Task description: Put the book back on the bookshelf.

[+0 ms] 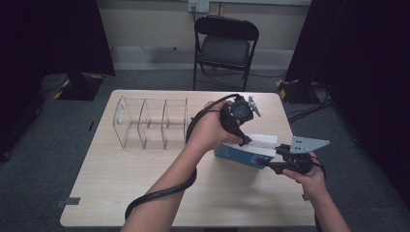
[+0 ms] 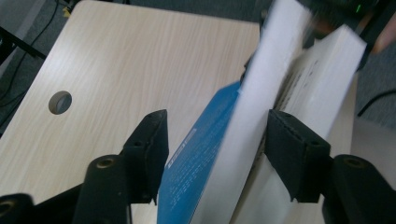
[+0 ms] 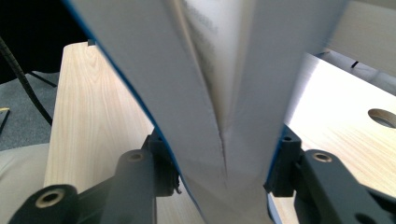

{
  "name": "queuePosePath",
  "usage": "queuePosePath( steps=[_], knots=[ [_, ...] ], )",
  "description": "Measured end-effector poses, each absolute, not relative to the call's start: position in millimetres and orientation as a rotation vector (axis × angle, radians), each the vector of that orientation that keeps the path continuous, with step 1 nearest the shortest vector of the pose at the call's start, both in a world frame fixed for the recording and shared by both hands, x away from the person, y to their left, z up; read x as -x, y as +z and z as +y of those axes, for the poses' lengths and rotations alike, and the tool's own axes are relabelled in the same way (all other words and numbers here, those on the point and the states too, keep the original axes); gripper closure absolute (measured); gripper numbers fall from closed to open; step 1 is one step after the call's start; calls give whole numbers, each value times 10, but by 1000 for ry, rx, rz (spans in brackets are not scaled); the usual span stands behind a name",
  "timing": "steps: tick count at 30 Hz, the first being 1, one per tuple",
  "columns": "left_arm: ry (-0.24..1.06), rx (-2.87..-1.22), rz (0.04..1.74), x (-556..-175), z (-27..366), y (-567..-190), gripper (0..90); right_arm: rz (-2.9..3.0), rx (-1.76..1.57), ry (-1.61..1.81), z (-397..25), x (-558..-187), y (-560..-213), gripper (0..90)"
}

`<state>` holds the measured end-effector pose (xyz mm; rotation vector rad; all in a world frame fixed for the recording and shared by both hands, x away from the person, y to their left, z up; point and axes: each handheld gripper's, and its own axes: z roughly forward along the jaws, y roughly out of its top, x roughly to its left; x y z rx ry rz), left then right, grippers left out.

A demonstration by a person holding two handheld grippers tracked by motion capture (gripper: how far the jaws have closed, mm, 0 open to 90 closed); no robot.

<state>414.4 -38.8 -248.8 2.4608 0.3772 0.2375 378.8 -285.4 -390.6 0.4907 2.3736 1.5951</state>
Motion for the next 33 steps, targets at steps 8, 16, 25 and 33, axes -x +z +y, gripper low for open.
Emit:
queuePosePath(
  steps=[8, 16, 25, 33],
  knots=[
    [215, -2441, 447, -4132, -201, -2417, 331, 2370, -509, 1595, -2871, -3825, -3893, 572],
    [249, -2408, 502, -4092, 49, -2478, 256, 2369, -547, 1610, -2902, -3896, -3882, 576],
    [264, -2409, 580, -4025, 312, -2664, 234, 2377, -551, 1609, -2923, -3961, -3868, 584],
    [190, -2380, 629, -3954, 458, -2984, 236, 2360, -585, 1628, -2940, -4006, -3875, 584]
  ],
)
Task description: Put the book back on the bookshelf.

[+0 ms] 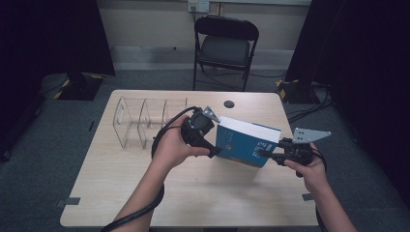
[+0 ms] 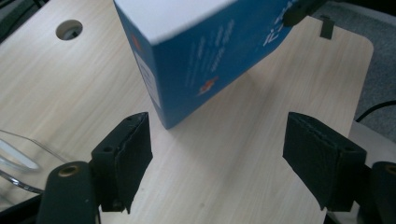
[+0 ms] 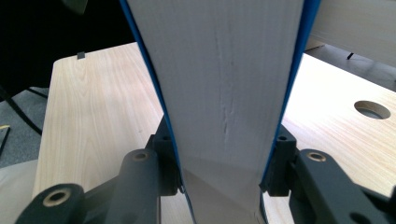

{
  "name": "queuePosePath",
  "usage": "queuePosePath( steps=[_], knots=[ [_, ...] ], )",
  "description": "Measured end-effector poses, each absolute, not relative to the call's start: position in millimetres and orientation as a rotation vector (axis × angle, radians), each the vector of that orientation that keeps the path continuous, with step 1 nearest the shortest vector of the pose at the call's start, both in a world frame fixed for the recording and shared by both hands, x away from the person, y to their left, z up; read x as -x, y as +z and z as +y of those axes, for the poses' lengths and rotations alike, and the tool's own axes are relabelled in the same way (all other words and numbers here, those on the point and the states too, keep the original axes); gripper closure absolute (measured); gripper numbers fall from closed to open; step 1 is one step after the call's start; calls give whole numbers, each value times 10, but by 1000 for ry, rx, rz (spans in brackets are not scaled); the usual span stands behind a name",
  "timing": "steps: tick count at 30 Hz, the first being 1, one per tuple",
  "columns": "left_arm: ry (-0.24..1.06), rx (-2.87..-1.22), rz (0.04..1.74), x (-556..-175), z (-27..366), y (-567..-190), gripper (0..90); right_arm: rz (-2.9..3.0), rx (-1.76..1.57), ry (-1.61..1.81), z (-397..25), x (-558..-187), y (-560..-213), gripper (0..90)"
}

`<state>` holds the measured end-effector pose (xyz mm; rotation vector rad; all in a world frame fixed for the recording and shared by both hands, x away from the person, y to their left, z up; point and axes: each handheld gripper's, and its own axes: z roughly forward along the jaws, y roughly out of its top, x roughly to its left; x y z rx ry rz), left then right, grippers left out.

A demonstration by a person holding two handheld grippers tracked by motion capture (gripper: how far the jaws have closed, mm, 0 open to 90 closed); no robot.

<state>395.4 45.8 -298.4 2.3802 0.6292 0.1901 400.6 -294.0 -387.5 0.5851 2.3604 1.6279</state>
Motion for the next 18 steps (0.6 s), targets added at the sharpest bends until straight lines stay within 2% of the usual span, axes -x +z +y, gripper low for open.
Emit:
queuePosePath(
  steps=[7, 18],
  knots=[
    [132, -2386, 663, -3940, 548, -3312, 241, 2370, -594, 1597, -2922, -4022, -3854, 564],
    [81, -2398, 682, -3909, 605, -3599, 241, 2340, -588, 1554, -2832, -4069, -3688, 524]
  ],
)
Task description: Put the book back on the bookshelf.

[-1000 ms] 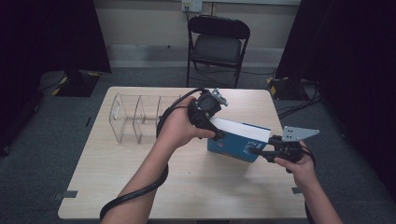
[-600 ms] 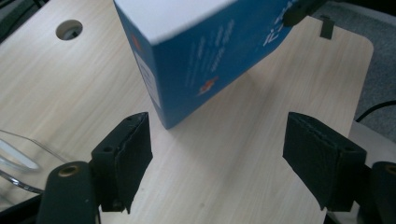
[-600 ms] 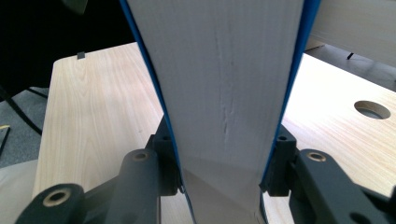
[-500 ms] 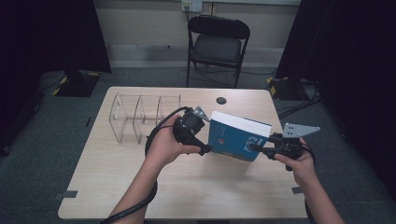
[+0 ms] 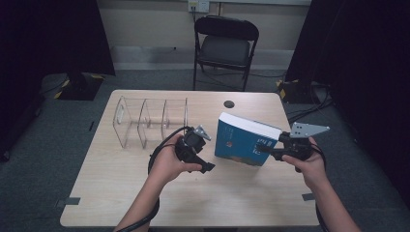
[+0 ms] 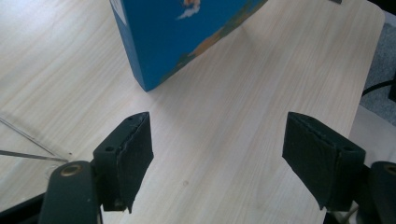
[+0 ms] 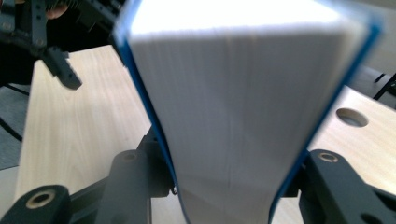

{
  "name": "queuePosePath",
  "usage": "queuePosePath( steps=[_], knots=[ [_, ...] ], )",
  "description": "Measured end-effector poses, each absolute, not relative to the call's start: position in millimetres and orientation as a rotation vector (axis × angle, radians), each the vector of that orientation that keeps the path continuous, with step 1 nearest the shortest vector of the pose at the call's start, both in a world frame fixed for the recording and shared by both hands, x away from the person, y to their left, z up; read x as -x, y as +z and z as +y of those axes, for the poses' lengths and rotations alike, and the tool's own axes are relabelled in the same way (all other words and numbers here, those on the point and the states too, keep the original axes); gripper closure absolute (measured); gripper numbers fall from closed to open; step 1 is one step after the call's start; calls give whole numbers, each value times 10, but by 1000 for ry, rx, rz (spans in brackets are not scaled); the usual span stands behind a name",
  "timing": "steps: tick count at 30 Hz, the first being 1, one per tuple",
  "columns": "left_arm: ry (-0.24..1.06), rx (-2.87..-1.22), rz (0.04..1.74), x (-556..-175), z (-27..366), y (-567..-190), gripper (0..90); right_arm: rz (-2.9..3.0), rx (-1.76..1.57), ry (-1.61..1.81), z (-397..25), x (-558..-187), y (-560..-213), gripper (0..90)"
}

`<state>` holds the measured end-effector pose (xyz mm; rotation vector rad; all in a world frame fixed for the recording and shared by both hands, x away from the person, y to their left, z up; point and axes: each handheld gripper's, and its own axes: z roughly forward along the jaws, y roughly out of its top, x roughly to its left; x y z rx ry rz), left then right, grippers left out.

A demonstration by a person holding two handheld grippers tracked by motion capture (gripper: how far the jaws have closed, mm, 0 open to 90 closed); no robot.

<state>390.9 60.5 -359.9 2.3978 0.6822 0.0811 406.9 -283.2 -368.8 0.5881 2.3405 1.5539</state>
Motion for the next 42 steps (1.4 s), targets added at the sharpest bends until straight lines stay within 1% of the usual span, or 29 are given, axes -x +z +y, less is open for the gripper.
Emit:
queuePosePath(
  steps=[4, 6, 7, 8, 11, 16, 22, 32, 33, 35, 36, 42],
  knots=[
    [79, -2413, 675, -3911, 641, -3657, 241, 2342, -635, 1511, -2795, -4098, -3621, 525],
    [67, -2392, 692, -3896, 645, -3685, 242, 2345, -653, 1503, -2790, -4118, -3608, 522],
    [81, -2415, 678, -3905, 662, -3689, 242, 2345, -653, 1503, -2790, -4118, -3608, 522],
    [64, -2391, 696, -3892, 657, -3707, 243, 2338, -664, 1499, -2788, -4123, -3607, 512],
    [63, -2392, 700, -3886, 679, -3731, 245, 2301, -707, 1512, -2761, -4134, -3609, 463],
    [51, -2401, 710, -3882, 719, -3771, 251, 2301, -737, 1506, -2686, -4161, -3581, 447],
    [45, -2400, 710, -3880, 756, -3820, 257, 2349, -688, 1478, -2608, -4164, -3558, 491],
    [34, -2385, 708, -3842, 780, -3906, 259, 2359, -677, 1450, -2583, -4195, -3537, 521],
    [54, -2393, 708, -3834, 784, -3916, 260, 2364, -681, 1450, -2582, -4200, -3534, 531],
    [35, -2388, 699, -3827, 799, -3940, 260, 2370, -693, 1456, -2581, -4201, -3532, 554],
    [28, -2381, 709, -3813, 808, -3972, 261, 2374, -684, 1448, -2578, -4191, -3528, 587],
    [39, -2385, 713, -3777, 837, -4026, 262, 2376, -667, 1421, -2563, -4136, -3523, 607]
  ],
)
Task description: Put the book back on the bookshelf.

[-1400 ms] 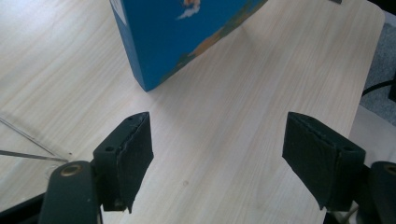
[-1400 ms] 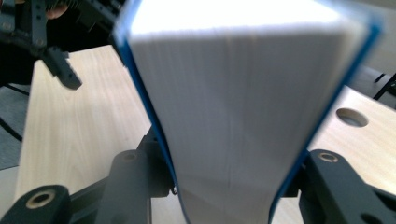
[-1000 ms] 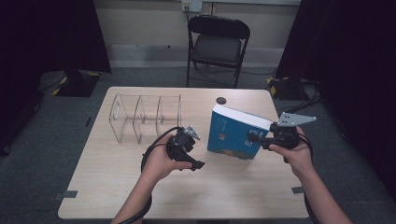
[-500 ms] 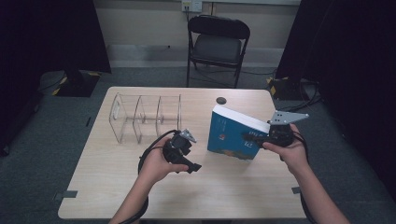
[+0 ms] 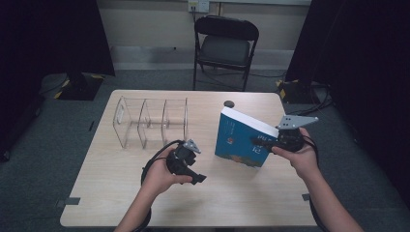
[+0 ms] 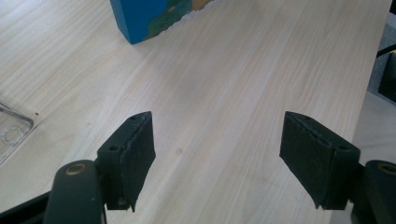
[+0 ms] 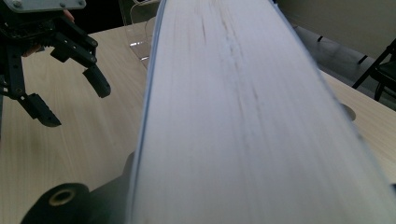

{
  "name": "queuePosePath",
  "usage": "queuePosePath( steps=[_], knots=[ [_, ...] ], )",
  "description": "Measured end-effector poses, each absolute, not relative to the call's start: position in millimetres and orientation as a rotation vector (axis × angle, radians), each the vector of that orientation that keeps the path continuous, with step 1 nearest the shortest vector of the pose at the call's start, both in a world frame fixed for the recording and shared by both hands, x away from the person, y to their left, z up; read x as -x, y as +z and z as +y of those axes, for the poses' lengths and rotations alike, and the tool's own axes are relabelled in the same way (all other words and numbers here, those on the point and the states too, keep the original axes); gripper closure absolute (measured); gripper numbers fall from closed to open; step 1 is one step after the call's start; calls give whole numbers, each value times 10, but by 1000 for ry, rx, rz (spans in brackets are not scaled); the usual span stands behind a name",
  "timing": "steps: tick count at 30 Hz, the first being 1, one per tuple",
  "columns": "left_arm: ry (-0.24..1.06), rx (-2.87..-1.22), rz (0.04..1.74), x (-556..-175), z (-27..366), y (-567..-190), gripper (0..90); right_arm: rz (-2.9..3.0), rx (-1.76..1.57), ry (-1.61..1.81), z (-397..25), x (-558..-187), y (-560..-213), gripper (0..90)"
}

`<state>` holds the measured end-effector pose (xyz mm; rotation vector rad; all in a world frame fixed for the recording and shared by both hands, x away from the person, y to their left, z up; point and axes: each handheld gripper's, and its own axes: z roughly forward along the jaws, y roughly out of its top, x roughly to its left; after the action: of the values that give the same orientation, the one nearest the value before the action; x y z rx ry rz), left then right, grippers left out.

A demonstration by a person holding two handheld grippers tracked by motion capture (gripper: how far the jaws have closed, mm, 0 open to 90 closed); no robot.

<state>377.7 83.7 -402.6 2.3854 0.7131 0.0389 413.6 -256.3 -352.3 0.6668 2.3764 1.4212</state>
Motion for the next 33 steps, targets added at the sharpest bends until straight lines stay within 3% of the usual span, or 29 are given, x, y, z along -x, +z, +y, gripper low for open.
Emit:
queuePosePath(
  steps=[33],
  knots=[
    [0, -2370, 746, -3731, 892, -4284, 260, 2340, -782, 1418, -2585, -3926, -3344, 618]
  ],
)
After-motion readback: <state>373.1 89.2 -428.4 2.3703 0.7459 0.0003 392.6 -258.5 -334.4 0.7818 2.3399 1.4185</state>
